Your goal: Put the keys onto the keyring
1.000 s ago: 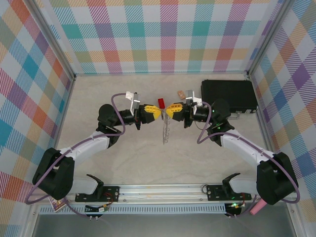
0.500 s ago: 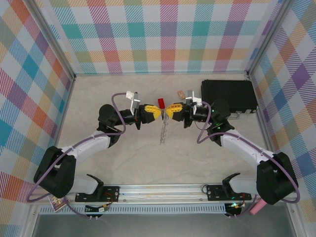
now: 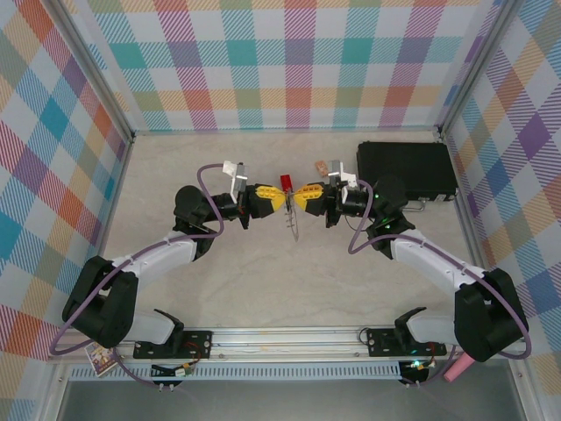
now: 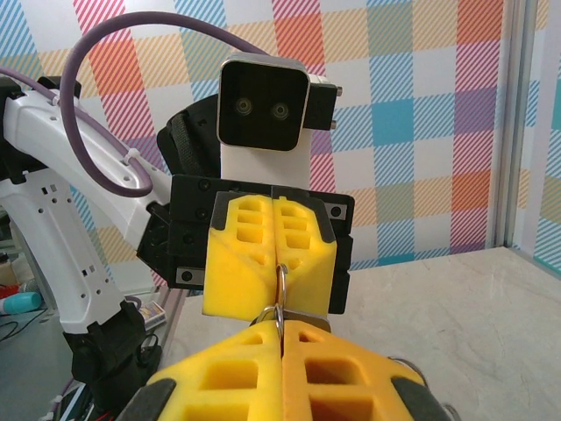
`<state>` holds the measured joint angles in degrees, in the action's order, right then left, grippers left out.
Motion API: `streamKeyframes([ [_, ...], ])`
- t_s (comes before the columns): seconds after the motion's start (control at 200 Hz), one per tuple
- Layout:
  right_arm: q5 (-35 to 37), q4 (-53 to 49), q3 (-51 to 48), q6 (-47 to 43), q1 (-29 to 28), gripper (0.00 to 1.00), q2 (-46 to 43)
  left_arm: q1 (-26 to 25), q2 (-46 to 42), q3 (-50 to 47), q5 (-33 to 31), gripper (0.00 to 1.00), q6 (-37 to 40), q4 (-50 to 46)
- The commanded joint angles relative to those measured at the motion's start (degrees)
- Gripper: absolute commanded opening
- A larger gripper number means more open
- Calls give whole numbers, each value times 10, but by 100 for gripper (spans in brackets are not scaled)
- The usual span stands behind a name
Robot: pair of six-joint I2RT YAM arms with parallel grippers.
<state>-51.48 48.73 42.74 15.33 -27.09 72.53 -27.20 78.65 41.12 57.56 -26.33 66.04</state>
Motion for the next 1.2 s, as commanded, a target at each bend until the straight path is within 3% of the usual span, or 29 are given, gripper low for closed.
streamKeyframes([
  [0.0,19,6,3,-14,-1,0,-13,2,-7,14,18,0,4,31],
  [1.2,27,3,0,-21,-1,0,-19,3,-14,12,16,0,11,23],
])
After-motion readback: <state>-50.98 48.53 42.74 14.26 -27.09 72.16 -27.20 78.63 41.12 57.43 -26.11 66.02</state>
